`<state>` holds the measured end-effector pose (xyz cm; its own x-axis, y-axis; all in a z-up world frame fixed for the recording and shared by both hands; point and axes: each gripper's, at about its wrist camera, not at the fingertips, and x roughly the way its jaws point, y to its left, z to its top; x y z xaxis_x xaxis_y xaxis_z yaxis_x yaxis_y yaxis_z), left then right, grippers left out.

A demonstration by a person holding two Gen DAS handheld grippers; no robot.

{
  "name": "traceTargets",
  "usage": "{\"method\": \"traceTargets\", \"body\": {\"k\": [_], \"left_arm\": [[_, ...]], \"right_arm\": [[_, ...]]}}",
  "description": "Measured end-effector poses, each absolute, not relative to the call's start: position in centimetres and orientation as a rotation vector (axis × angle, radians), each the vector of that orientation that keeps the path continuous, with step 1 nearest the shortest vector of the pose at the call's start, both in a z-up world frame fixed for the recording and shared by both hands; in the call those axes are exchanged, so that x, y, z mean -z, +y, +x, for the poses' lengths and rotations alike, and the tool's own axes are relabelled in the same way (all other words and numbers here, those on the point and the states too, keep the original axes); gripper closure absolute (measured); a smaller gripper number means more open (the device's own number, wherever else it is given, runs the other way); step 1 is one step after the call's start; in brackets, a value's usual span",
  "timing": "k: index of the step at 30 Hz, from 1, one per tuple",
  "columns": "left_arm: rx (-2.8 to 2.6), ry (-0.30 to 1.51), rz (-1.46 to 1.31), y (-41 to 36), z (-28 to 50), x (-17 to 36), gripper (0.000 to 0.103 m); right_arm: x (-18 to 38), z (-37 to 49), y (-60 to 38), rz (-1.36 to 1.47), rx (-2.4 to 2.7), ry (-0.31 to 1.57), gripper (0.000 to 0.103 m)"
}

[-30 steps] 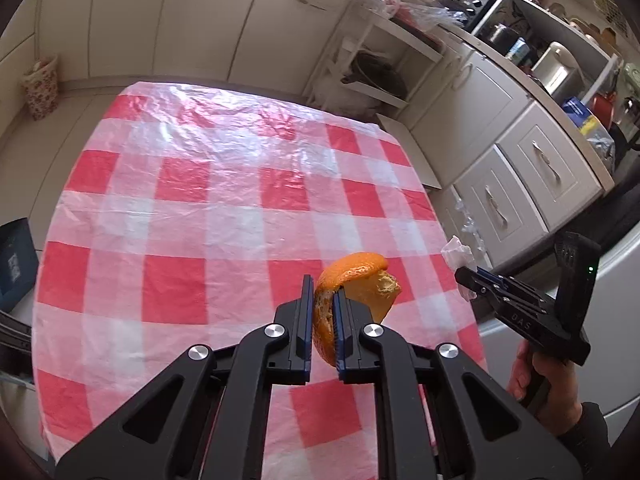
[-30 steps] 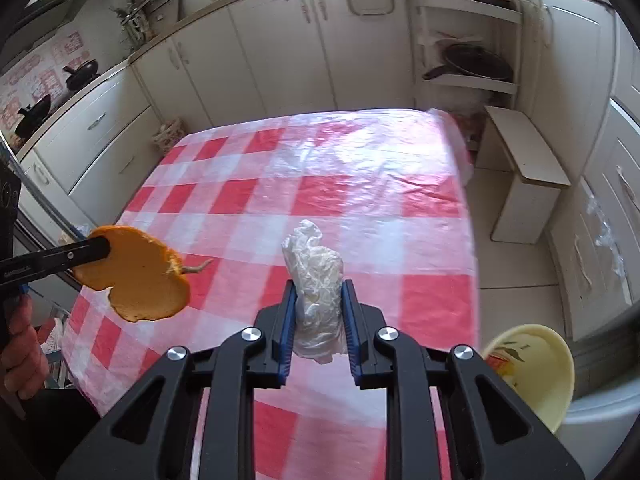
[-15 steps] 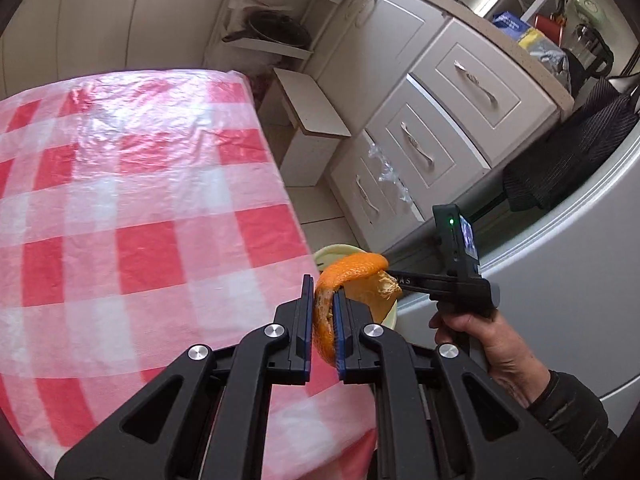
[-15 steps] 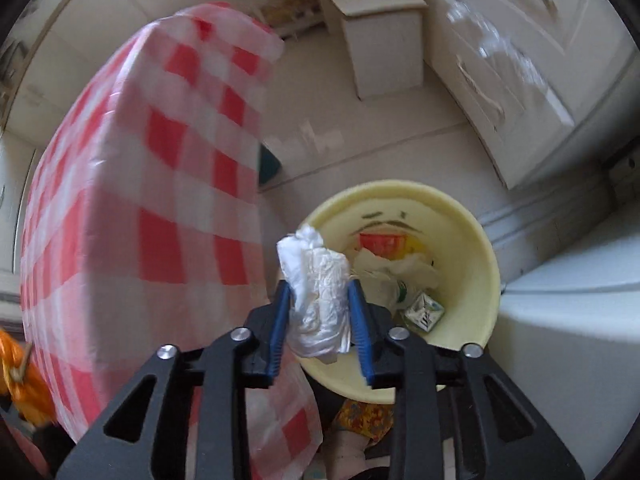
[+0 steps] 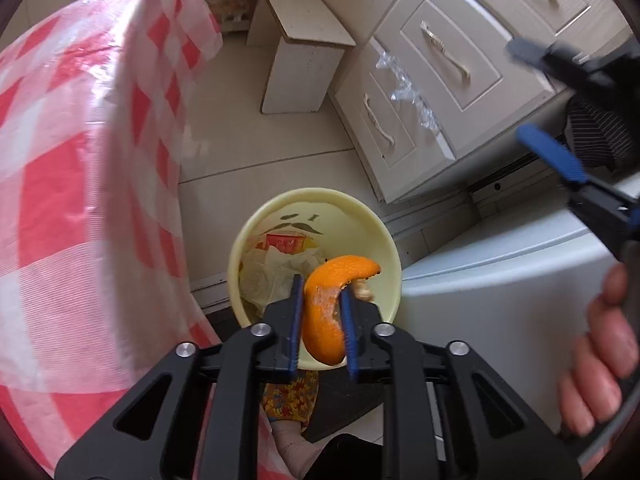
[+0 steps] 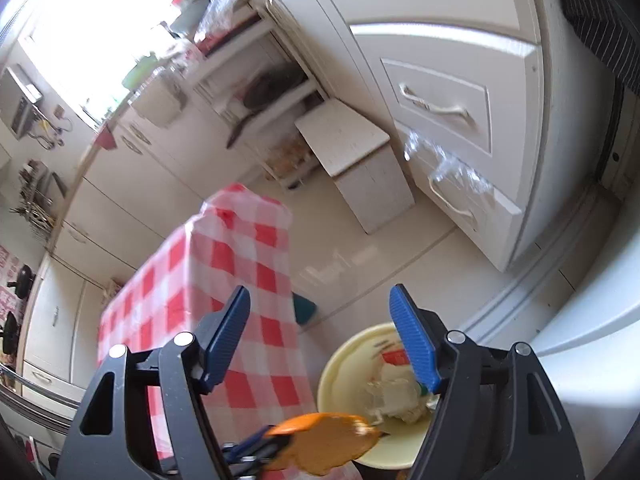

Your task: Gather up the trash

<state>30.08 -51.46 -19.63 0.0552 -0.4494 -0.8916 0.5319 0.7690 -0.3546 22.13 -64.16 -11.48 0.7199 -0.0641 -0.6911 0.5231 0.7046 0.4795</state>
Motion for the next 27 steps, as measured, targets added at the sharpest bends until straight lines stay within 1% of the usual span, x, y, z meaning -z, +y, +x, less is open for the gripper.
{"method": "traceTargets", "body": {"k": [1, 2, 3, 5, 9, 11, 13, 15, 17, 21, 23, 27], "left_arm": [[0.742, 1.322, 0.068, -51.6, 30.0, 19.7, 0.069], [0.744, 1.311, 0.059, -51.6, 29.9, 19.5, 0.062], [0.747, 1.295, 0.06, -51.5, 29.7, 19.0, 0.06], [0.761, 1.265, 0.074, -50.9, 29.2, 17.9, 0.049], [0.754, 1.196, 0.108, -47.9, 28.8, 15.0, 0.044], [0.728, 1.147, 0.127, -44.9, 28.4, 13.1, 0.035], [0.695, 1.099, 0.139, -41.3, 27.9, 11.4, 0.031], [0.649, 1.056, 0.153, -37.6, 27.5, 9.9, 0.027], [0.587, 1.015, 0.15, -32.8, 26.9, 8.6, 0.02], [0.461, 0.964, 0.126, -23.2, 25.8, 7.1, 0.017], [0.391, 0.936, 0.125, -18.8, 25.4, 6.7, 0.016], [0.27, 0.891, 0.053, -9.9, 24.9, 5.9, 0.015]], "right_arm": [[11.4, 22.1, -64.2, 0.718, 0.356, 0.696, 0.033], [11.3, 22.3, -64.2, 0.715, 0.354, 0.697, 0.033], [11.3, 22.3, -64.3, 0.716, 0.355, 0.696, 0.033], [11.1, 22.3, -64.4, 0.719, 0.36, 0.697, 0.033], [10.8, 22.4, -63.9, 0.693, 0.363, 0.701, 0.033], [10.4, 22.6, -62.9, 0.657, 0.361, 0.708, 0.032], [9.8, 22.6, -61.6, 0.626, 0.359, 0.705, 0.032], [8.8, 22.5, -59.8, 0.594, 0.346, 0.693, 0.031], [7.6, 22.2, -57.7, 0.569, 0.326, 0.67, 0.026], [4.3, 20.6, -51.7, 0.497, 0.258, 0.569, 0.021], [3.0, 19.5, -48.2, 0.44, 0.233, 0.508, 0.013], [2.2, 17.8, -41.6, 0.339, 0.171, 0.421, 0.011]]}}
